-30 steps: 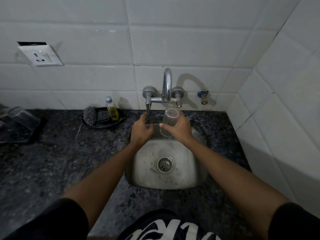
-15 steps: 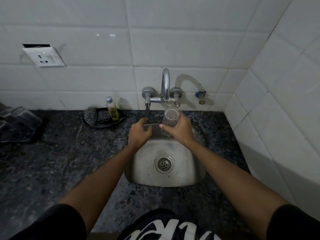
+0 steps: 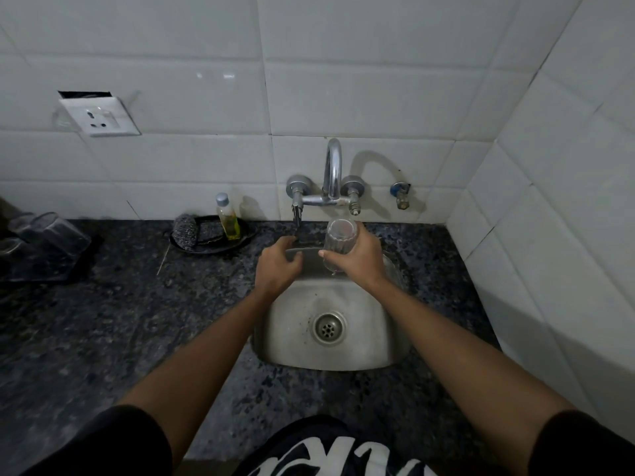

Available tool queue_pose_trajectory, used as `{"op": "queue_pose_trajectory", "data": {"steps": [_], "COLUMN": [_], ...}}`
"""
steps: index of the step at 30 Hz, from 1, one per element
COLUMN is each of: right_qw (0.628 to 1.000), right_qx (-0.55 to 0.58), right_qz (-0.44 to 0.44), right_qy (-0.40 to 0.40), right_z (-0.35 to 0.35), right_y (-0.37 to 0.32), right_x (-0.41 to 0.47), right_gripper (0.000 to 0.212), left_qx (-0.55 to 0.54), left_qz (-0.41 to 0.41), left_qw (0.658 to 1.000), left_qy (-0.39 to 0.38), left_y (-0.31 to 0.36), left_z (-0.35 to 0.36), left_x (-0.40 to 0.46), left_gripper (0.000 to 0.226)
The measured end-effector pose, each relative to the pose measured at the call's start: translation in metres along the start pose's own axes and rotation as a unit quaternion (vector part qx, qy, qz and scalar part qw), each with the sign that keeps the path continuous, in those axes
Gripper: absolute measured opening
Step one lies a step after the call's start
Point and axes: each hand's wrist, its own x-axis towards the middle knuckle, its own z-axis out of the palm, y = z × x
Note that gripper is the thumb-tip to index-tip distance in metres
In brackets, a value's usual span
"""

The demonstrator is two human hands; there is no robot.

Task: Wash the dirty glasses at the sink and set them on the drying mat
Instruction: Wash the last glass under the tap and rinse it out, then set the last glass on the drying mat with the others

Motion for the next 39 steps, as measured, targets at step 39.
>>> {"op": "queue_pose_trajectory", "data": {"steps": [39], "right_qw": [0.956], "right_qx": [0.053], "right_qz": [-0.163], "right_qy": [-0.239], "right_z": [0.185], "right_y": [-0.140], "right_x": [0.017], "right_gripper": [0.081], "left_qx": [0.118], "left_qz": [-0.186], "left_qw": [0.957], "left_qy": [0.189], "left_y": [-0.123], "left_z": [-0.165], "left_x": [-0.091], "left_gripper": [0.051]}}
